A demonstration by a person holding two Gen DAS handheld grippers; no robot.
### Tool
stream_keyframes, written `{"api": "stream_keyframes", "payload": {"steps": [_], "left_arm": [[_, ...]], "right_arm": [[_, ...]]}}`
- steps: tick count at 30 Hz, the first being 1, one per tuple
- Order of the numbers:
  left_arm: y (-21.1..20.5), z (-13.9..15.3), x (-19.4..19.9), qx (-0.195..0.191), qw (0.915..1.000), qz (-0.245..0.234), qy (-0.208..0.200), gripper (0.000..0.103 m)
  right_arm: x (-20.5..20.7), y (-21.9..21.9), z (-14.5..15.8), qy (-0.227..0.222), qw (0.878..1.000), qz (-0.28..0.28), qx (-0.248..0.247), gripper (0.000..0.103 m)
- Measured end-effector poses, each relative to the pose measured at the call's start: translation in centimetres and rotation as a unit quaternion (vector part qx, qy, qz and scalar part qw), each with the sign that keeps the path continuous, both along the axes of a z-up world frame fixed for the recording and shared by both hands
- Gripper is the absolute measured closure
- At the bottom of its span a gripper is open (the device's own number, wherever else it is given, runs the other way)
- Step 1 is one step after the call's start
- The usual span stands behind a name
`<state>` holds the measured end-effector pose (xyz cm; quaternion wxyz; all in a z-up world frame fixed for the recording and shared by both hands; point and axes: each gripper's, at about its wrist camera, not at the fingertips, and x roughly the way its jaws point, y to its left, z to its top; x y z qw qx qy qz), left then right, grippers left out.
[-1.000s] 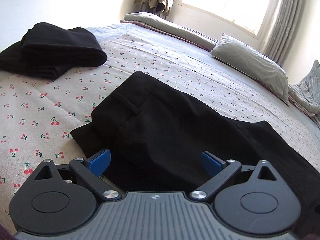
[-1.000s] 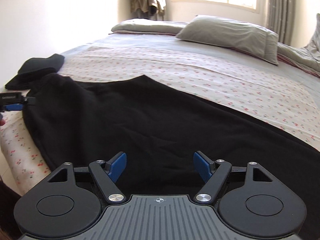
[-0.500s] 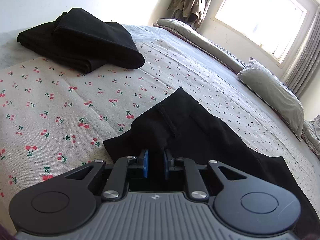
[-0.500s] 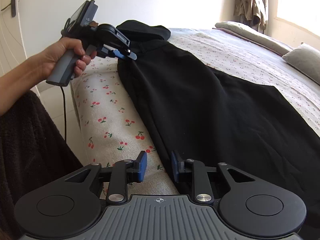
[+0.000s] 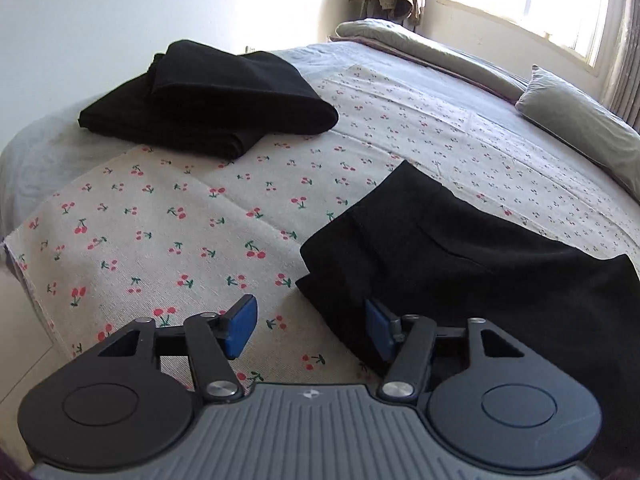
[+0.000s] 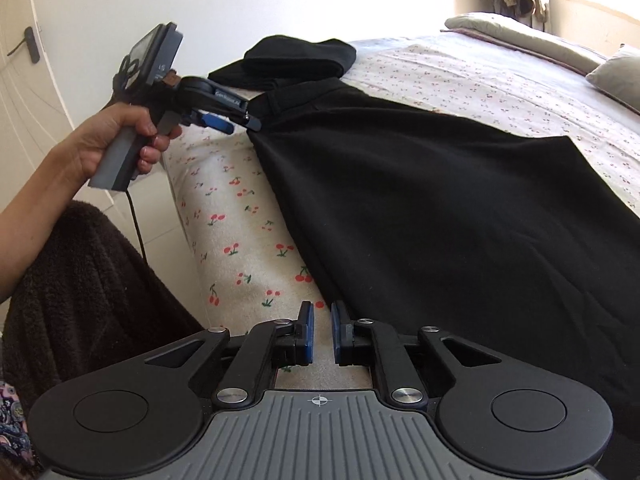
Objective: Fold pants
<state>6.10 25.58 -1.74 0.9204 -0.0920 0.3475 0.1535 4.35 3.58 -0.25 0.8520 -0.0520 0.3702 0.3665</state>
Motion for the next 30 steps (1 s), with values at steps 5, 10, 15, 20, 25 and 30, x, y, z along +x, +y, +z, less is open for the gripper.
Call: {"api": "stream_keyframes", "payload": {"steps": [5,10,15,20,25,30], "left_arm": [[-1.9,2.5,-0.4,0.04,0.9962,-0.014,-0.076,0.021],[-5.7,3.0,1.4,0.075,0.9889,-0.07,-0.108,0.01],[-10.7,2.5,7.3,0.013,0.9724,-0.222,-0.072,0.01],[-16.9,0.9,13.0,0.025,0.938,-0.342,-0.051,0.013],[-21.6,-1.5,18.3,0.006,0.9141,-0.405,-0.011,0.026],[-23.8,-3.3,20.9,-0.021,0.909,-0.416,0.012,0.053]], "right_arm": [[1.4,-2.5,1.6,-0.066,0.993,-0.097,0.006,0.051],[3.8,-4.9,1.5,-0.099,0.98,-0.166,-0.037,0.051],[7.0,-11.0,1.2,-0.086,0.968,-0.226,-0.065,0.051],[7.3,-18.2,0.6,-0.08,0.959,-0.252,-0.099,0.051],[7.2,-26.0,-1.0,-0.058,0.943,-0.304,-0.123,0.056],[7.2,-31.6,-2.1,-0.037,0.931,-0.339,-0.13,0.06]]}}
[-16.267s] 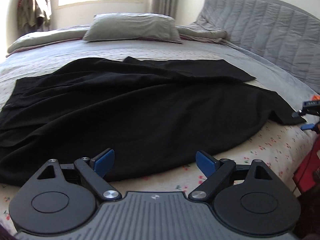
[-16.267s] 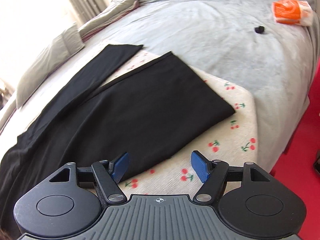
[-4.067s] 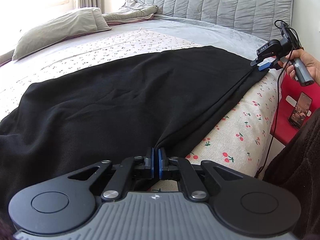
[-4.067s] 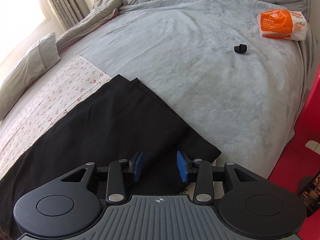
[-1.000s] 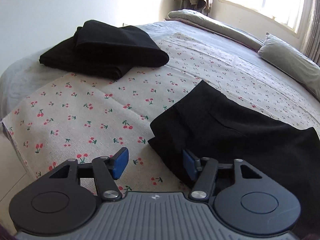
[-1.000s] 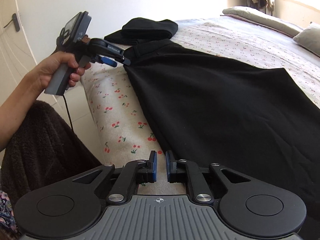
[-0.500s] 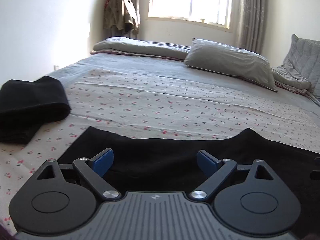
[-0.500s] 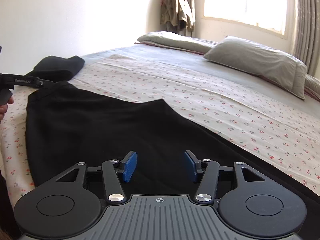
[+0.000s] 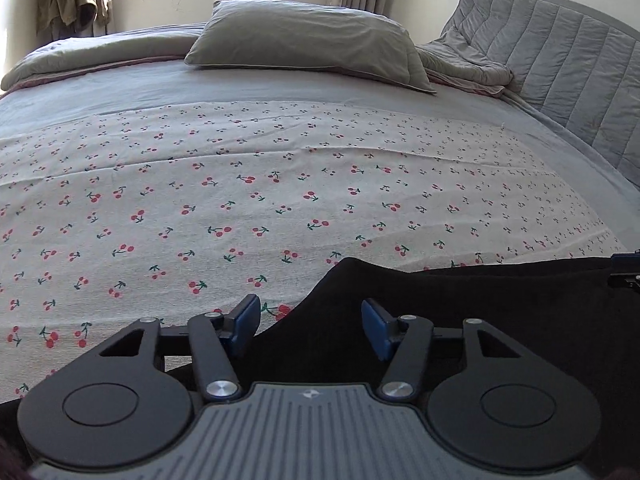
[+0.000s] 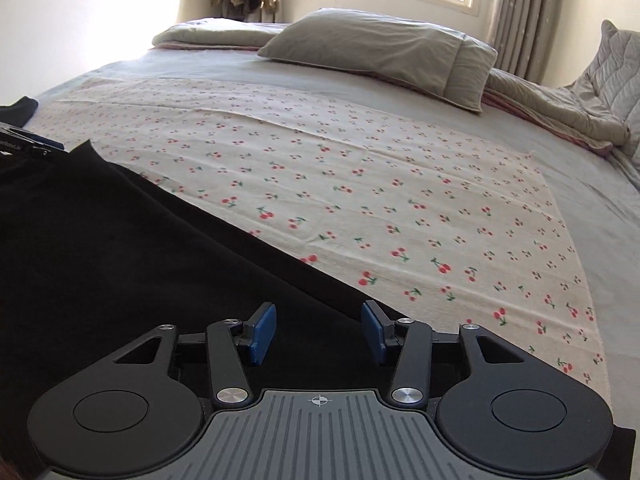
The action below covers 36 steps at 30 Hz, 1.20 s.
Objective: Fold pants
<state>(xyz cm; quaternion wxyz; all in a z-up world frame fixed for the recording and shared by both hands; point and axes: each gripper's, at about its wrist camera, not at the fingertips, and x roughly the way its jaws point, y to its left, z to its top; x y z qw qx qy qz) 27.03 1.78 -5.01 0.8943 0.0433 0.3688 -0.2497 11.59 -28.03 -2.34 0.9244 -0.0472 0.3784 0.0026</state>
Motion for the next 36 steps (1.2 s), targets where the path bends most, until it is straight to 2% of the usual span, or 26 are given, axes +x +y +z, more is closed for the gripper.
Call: {"api": "stream_keyframes", "payload": {"steps": [2,3,4,6,10,11,18,20,22,23,24,29,34,36], "left_arm": [[-0.3,-0.4,0.5,-0.018,0.9998,-0.003,0.01,0.069],[-0.3,-0.3,0.3,-0.029,0.9994,-0.006,0.014,0.084],[-0.2,-0.2,0.2,-0.04,0.999,-0.01,0.019,0.09],[-0.2,-0.4,0.0,-0.043,0.999,-0.008,0.014,0.093],[0.3,-0.1,-0.5,-0.064,0.9979,-0.005,0.001,0.095],[0.1,-0.1,-0.4,-0.07,0.9976,-0.002,-0.001,0.095],[0.0,0.0,-0.2,-0.079,0.9967,0.014,-0.01,0.096],[0.0,0.0,-0.2,-0.082,0.9964,0.018,-0.011,0.096],[0.2,-0.1,-0.3,-0.085,0.996,0.022,-0.014,0.096],[0.2,-0.1,-0.3,-0.087,0.9958,0.024,-0.016,0.097],[0.2,0.0,-0.4,-0.089,0.9955,0.027,-0.018,0.098],[0.4,-0.1,-0.5,-0.104,0.9929,0.048,-0.032,0.099],[-0.5,-1.3,-0.5,-0.074,0.9944,0.063,-0.041,0.097],[-0.6,-0.8,-0.9,-0.062,0.9942,0.069,-0.055,0.091]], "right_arm": [[0.3,-1.2,-0.4,0.012,1.0,0.004,0.006,0.067],[0.4,-1.4,-0.6,0.02,1.0,0.016,0.011,0.076],[0.3,-1.5,-0.7,0.024,0.999,0.03,0.016,0.079],[0.3,-1.3,-0.8,0.026,0.998,0.05,0.015,0.084],[1.1,-1.5,-0.8,0.031,0.998,0.06,0.011,0.085],[1.3,-1.5,-0.7,0.033,0.997,0.063,0.011,0.08],[2.6,-2.0,-0.7,0.081,0.99,0.108,0.036,0.077],[3.1,-2.3,-0.7,0.091,0.989,0.111,0.046,0.08],[3.2,-2.3,-0.7,0.094,0.987,0.115,0.057,0.091],[3.0,-2.0,-0.6,0.087,0.988,0.115,0.048,0.1],[2.8,-1.6,-0.6,0.079,0.99,0.114,0.035,0.103],[2.3,-1.4,-0.5,0.029,0.997,0.077,0.008,0.103],[1.7,-0.9,-1.5,-0.014,0.999,0.031,0.009,0.103],[0.7,-1.4,-1.3,-0.023,1.0,0.01,0.018,0.087]]}}
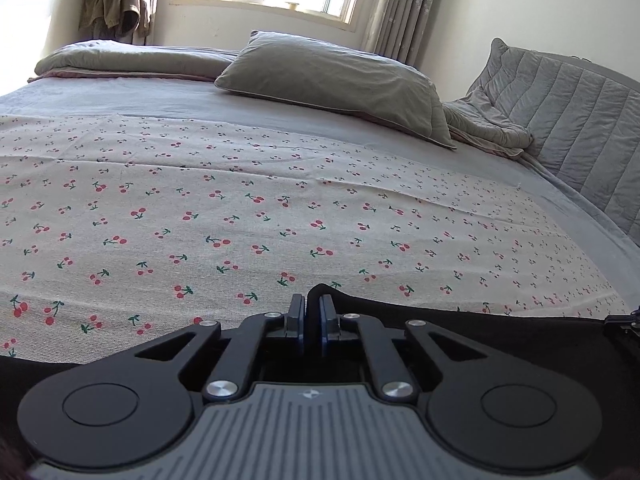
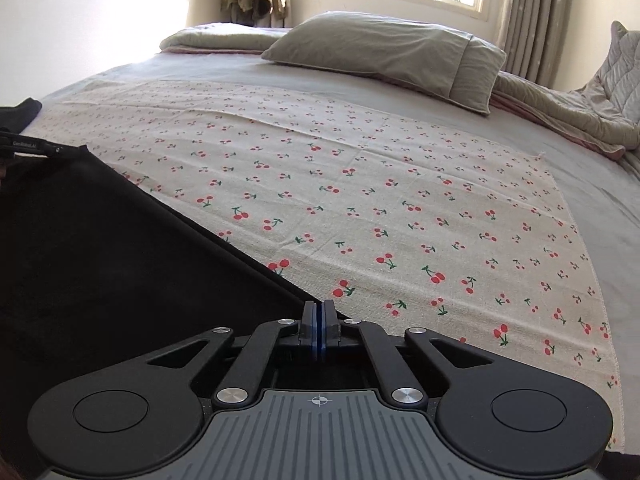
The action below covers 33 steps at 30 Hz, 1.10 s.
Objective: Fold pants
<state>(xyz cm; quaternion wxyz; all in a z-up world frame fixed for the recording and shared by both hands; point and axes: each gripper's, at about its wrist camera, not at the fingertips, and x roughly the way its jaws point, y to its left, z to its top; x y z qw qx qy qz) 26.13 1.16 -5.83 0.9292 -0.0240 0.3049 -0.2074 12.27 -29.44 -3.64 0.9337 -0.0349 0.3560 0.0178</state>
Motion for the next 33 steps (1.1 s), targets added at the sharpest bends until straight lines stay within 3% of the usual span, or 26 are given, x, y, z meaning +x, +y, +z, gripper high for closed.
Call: {"api": "stream_keyframes", "payload": {"steps": [2,6,9,11,13,14,15,18,21,23,26,29,33], "left_arm": [[-0.1,0.6,-0.7,0.021,0.9994,0.014,-0.023,0.084],[-0.5,1.9,-2.4,0.047,0.9977,0.007,-0.049,0.062],[-0.9,2.3,-3.5,0.049,0.9977,-0.001,-0.047,0.054],[-1.2,2.5,-4.1,0.052,0.9979,-0.006,-0.039,0.051],[-1.6,2.7,-5.0,0.055,0.9979,-0.014,-0.03,0.046],[-1.8,2.8,-5.5,0.056,0.9979,-0.019,-0.028,0.042],[-2.0,2.9,-6.1,0.056,0.9977,-0.028,-0.025,0.039],[-3.3,3.1,-8.3,0.062,0.9957,-0.067,-0.018,0.035],[-5.0,2.9,-10.7,0.063,0.9907,-0.12,-0.006,0.03],[-6.1,2.4,-12.4,0.068,0.9855,-0.156,0.002,0.029],[-7.5,1.1,-14.5,0.079,0.9762,-0.201,0.019,0.028],[-8.1,-0.5,-15.6,0.108,0.9694,-0.218,0.033,0.028],[-8.0,-1.5,-16.7,0.129,0.9658,-0.224,0.021,0.02]], "right_arm": [[-1.8,-1.2,0.3,-0.015,0.999,-0.035,-0.002,0.069],[-5.6,-4.8,0.2,-0.017,0.996,-0.09,0.002,0.067],[-7.6,-9.3,-0.8,-0.003,0.987,-0.162,0.019,0.067],[-9.2,-12.5,-0.8,0.002,0.971,-0.238,0.015,0.068],[-10.6,-14.6,-0.6,0.015,0.95,-0.311,-0.025,0.071],[-11.3,-15.0,-0.3,0.025,0.94,-0.337,-0.045,0.07],[-11.9,-14.9,0.2,0.028,0.937,-0.346,-0.048,0.062],[-13.7,-11.4,2.3,0.0,0.958,-0.285,-0.024,0.063],[-13.9,-5.4,3.5,-0.007,0.984,-0.176,-0.004,0.063],[-13.9,-1.8,3.0,0.013,0.994,-0.112,0.003,0.063],[-14.2,1.4,1.3,0.046,0.997,-0.06,-0.01,0.063],[-16.2,0.4,0.1,0.042,0.996,-0.082,-0.005,0.06],[-19.4,-4.6,0.2,0.035,0.978,-0.207,0.016,0.059]]}}
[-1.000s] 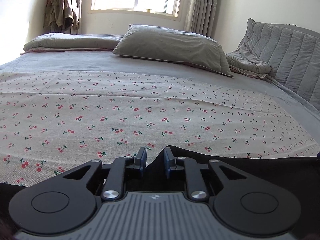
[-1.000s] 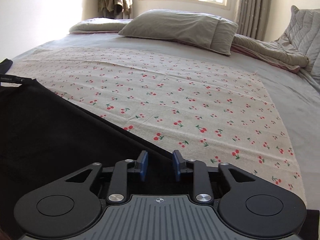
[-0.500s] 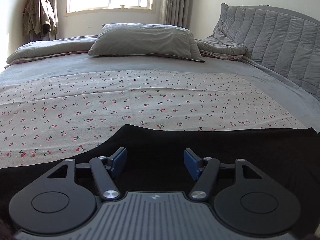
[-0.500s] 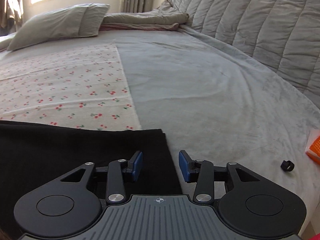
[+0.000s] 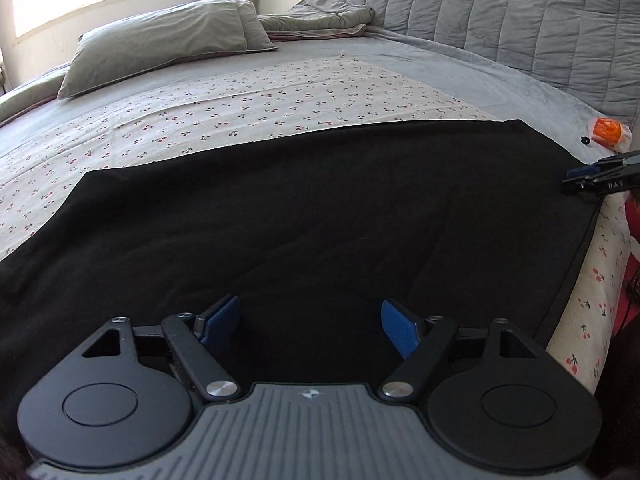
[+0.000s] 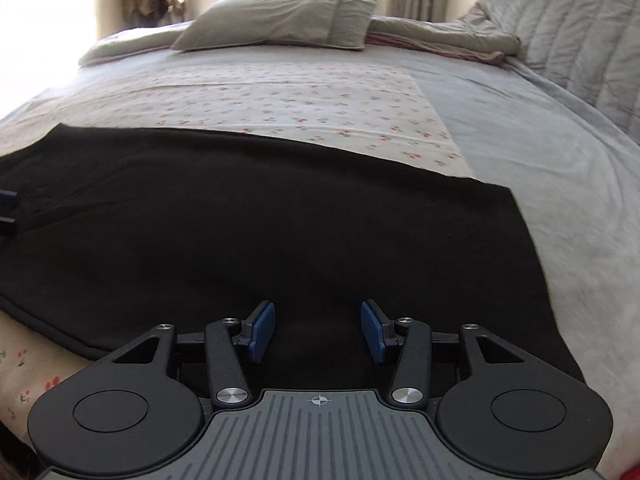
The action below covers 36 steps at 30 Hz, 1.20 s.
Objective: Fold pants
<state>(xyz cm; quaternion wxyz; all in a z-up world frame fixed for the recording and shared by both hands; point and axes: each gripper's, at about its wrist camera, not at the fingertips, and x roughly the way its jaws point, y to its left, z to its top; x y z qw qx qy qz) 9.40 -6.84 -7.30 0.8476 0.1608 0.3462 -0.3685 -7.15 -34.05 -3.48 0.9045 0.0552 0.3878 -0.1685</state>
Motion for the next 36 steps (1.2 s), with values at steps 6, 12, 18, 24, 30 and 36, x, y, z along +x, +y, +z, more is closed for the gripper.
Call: {"api": "stream_keyframes", "payload": {"steps": [6,12,18,24,30,36], "left_arm": [[-0.1,0.6,-0.1,0.006,0.9998,0.015,0.007,0.017],[0.1,2.5,-0.6,-0.049,0.9965,0.062,0.029,0.003],[0.5,2.5,-1.3,-0.084,0.9934,0.072,0.03,0.0],[0.6,2.0,-1.5,-0.087,0.9924,0.087,0.014,0.0],[1.0,2.4,-1.4,-0.098,0.9904,0.094,0.021,0.0],[0.6,2.2,-1.4,-0.097,0.9904,0.093,0.03,0.0]], "right_arm": [[-0.8,-1.9,1.5,0.001,0.984,-0.18,0.011,0.053],[-1.4,0.5,3.5,-0.029,0.98,-0.189,0.059,0.034],[-2.9,1.7,2.2,-0.043,0.975,-0.19,0.106,0.034],[-6.1,0.0,2.1,-0.083,0.959,-0.212,0.17,0.034],[-8.6,-2.1,1.9,-0.109,0.933,-0.258,0.226,0.035],[-8.2,-2.3,1.0,-0.102,0.931,-0.276,0.215,0.037]]}}
